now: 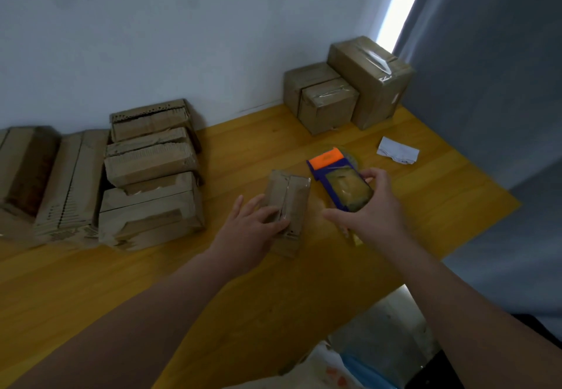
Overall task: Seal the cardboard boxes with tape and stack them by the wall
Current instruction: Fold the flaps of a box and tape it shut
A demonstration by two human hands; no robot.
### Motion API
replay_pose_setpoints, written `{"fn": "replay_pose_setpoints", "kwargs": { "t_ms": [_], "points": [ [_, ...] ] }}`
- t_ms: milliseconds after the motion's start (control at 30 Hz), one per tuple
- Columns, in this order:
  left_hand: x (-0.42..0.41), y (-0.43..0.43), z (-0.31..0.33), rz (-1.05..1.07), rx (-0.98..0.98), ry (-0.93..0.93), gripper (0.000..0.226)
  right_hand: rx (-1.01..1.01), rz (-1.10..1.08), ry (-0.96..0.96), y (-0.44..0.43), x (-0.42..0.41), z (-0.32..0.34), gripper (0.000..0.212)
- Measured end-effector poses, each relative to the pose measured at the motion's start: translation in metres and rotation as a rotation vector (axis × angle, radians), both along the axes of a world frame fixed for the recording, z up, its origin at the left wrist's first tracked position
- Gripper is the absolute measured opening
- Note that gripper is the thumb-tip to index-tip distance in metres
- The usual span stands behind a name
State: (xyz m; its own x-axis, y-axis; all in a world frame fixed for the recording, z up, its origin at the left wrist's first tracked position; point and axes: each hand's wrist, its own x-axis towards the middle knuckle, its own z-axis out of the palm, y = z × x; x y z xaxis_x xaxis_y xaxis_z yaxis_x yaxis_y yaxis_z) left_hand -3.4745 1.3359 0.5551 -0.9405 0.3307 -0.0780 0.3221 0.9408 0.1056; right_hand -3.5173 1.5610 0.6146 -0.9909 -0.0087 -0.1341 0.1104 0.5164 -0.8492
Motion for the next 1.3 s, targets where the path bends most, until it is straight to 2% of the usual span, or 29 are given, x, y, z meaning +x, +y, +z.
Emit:
{"fn": "replay_pose_setpoints", "kwargs": {
  "t_ms": [100, 167, 233, 300, 433, 567, 667, 800, 933, 1000, 1133, 1300],
  "points": [
    [-0.010, 0.000, 0.008, 0.210, 0.350, 0.018, 0.040, 0.045, 0.105, 0.022, 0.005, 0.001, 0.007, 0.079],
    [-0.019, 0.000, 0.024, 0.457, 0.713, 0.004, 0.037, 0.021, 0.174, 0.018, 0.008, 0.004, 0.011, 0.078],
    [-0.026, 0.002, 0.042, 0.729, 1.055, -0.168, 0.037, 0.022, 0.255, 0.043, 0.010, 0.008, 0.016, 0.078],
    [-0.032, 0.001, 0.055, 0.870, 1.260, -0.373, 0.037, 0.008, 0.333, 0.056, 0.011, 0.013, 0.021, 0.076],
    [-0.030, -0.005, 0.060, 0.869, 1.483, -0.740, 0.026, -0.052, 0.430, 0.034, 0.014, 0.018, 0.022, 0.073],
    [-0.023, -0.005, 0.055, 0.860, 1.516, -0.770, 0.011, -0.090, 0.474, 0.024, 0.016, 0.021, 0.019, 0.073],
    [-0.020, -0.005, 0.051, 0.890, 1.490, -0.755, 0.009, -0.067, 0.504, 0.008, 0.014, 0.022, 0.018, 0.073],
    [-0.018, -0.003, 0.044, 0.905, 1.391, -0.660, 0.011, 0.117, 0.551, 0.033, 0.013, 0.019, 0.016, 0.079],
    [-0.019, -0.003, 0.037, 0.882, 1.318, -0.567, 0.011, 0.435, 0.644, 0.138, 0.007, 0.019, 0.015, 0.091],
    [-0.019, -0.002, 0.037, 0.846, 1.327, -0.540, 0.014, 0.526, 0.668, 0.152, 0.003, 0.019, 0.015, 0.095],
    [-0.014, -0.004, 0.036, 0.821, 1.354, -0.531, 0.016, 0.496, 0.710, 0.102, 0.002, 0.014, 0.021, 0.096],
    [-0.011, -0.017, 0.028, 0.930, 1.307, -0.439, 0.015, 0.414, 0.739, -0.018, 0.016, 0.013, 0.037, 0.090]
  ]
}}
